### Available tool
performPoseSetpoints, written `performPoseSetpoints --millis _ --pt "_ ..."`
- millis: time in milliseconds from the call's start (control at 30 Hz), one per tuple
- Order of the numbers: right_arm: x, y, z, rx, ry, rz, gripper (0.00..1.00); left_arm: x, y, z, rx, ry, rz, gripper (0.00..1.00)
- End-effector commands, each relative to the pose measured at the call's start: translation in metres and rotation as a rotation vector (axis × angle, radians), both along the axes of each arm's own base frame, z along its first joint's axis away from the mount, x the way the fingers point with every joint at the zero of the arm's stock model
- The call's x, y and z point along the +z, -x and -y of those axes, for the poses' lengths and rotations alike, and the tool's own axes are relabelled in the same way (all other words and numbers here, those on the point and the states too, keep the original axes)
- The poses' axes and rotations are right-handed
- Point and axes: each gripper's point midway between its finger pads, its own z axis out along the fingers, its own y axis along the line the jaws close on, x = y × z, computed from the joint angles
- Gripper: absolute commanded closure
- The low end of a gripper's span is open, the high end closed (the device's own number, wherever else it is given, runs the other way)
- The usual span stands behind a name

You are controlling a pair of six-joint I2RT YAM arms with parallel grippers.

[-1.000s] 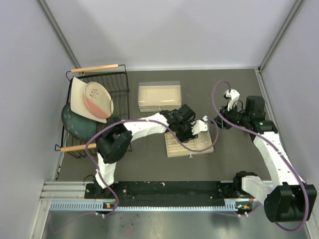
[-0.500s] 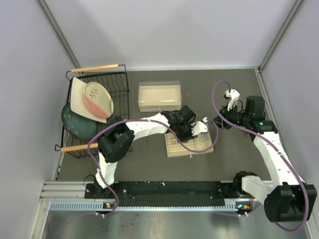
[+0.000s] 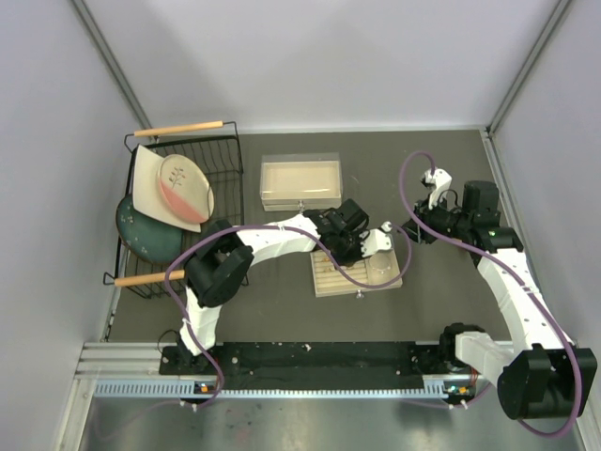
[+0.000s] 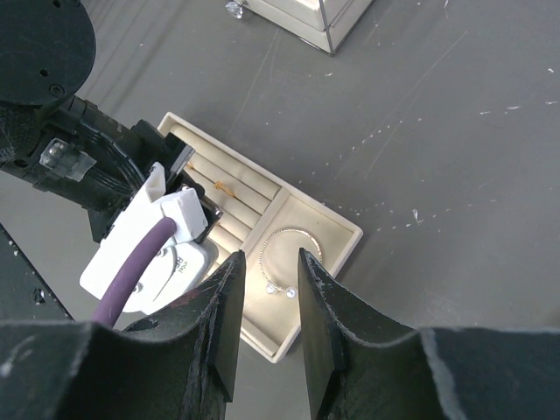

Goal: Organize the mixed jewelry

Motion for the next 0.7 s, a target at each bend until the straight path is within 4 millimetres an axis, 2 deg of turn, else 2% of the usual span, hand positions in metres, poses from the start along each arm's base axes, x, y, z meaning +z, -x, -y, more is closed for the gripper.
performPoseSetpoints --millis 0,200,667 --pt "0.005 -0.008 0.004 0.000 0.006 0.049 0.69 0.010 0.006 0.006 -0.019 0.027 0.005 0.96" --pt "0.005 -0.008 0.005 -0.004 0.009 0.047 0.69 0.007 0.012 0.003 -0.015 0.003 0.020 0.99" --pt "0.003 -0.008 0.005 -0.006 0.010 0.043 0.69 -0.006 0.014 -0.004 -0.001 -0.026 0.021 1.00"
